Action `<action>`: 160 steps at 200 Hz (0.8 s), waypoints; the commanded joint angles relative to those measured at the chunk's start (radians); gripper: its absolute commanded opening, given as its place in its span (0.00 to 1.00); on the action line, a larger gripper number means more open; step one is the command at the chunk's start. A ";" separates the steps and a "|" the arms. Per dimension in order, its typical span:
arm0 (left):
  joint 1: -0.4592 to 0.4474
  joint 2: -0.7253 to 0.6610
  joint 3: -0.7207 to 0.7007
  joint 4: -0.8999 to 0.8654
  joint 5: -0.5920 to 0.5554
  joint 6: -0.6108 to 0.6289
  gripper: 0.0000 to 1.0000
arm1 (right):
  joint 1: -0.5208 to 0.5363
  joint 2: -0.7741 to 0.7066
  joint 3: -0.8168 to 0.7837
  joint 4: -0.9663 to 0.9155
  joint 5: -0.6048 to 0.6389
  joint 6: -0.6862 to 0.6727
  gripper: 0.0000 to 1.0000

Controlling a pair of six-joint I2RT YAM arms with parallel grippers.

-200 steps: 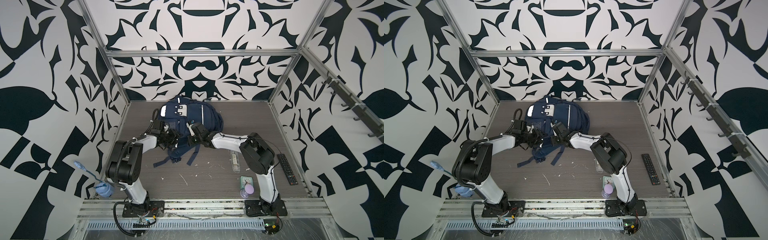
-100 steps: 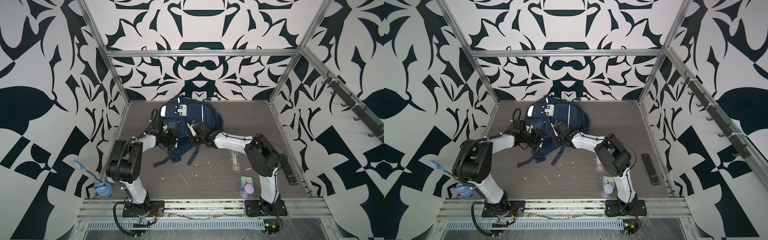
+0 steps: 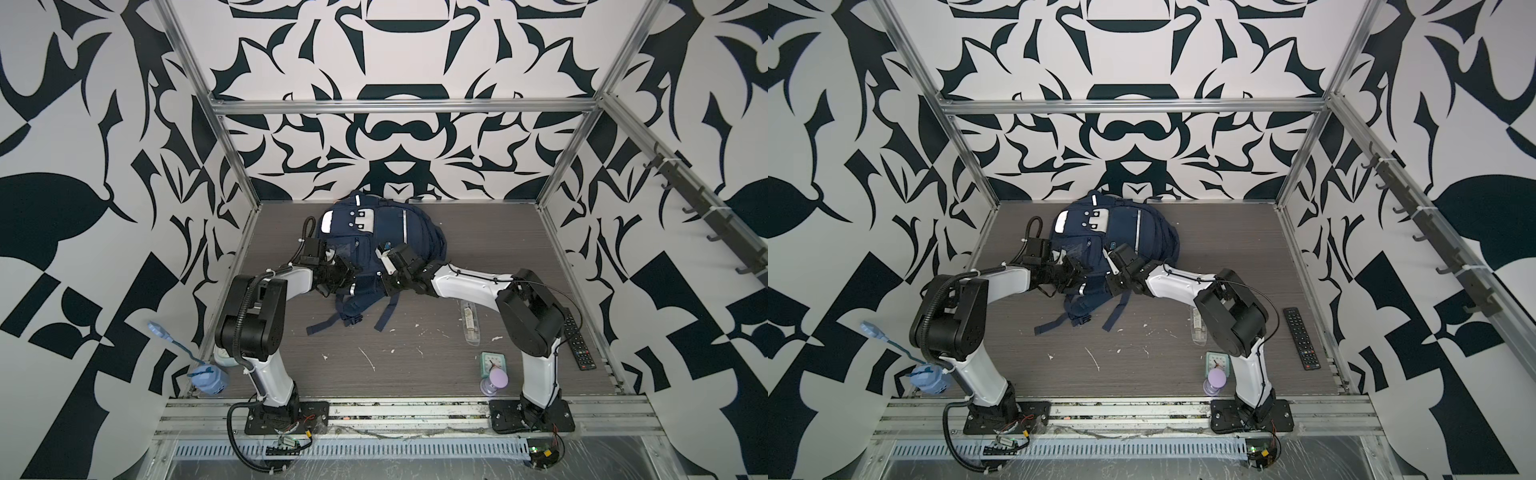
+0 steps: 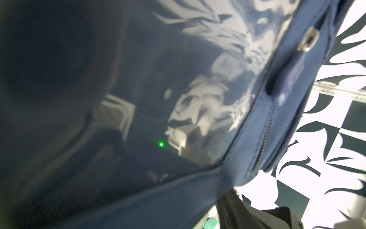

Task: Pack books, pencil case, and school supplies into a backpack
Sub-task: Zip the student bag at the top-center of the table.

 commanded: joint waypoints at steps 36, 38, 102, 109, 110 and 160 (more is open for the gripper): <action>0.050 0.023 0.042 0.008 -0.119 -0.014 0.25 | -0.005 -0.125 -0.071 -0.101 0.010 -0.036 0.00; 0.050 0.022 0.042 0.008 -0.119 -0.014 0.25 | -0.005 -0.127 -0.075 -0.104 0.014 -0.038 0.00; 0.105 -0.014 0.024 0.007 -0.134 -0.013 0.23 | -0.082 -0.252 -0.188 -0.134 0.059 -0.040 0.00; 0.110 -0.016 0.024 0.007 -0.136 -0.012 0.23 | -0.101 -0.268 -0.201 -0.140 0.061 -0.038 0.00; 0.109 -0.017 0.024 0.007 -0.136 -0.013 0.23 | -0.104 -0.270 -0.203 -0.141 0.062 -0.037 0.00; 0.111 -0.003 0.041 0.023 -0.135 -0.021 0.24 | -0.201 -0.365 -0.299 -0.150 0.110 -0.039 0.00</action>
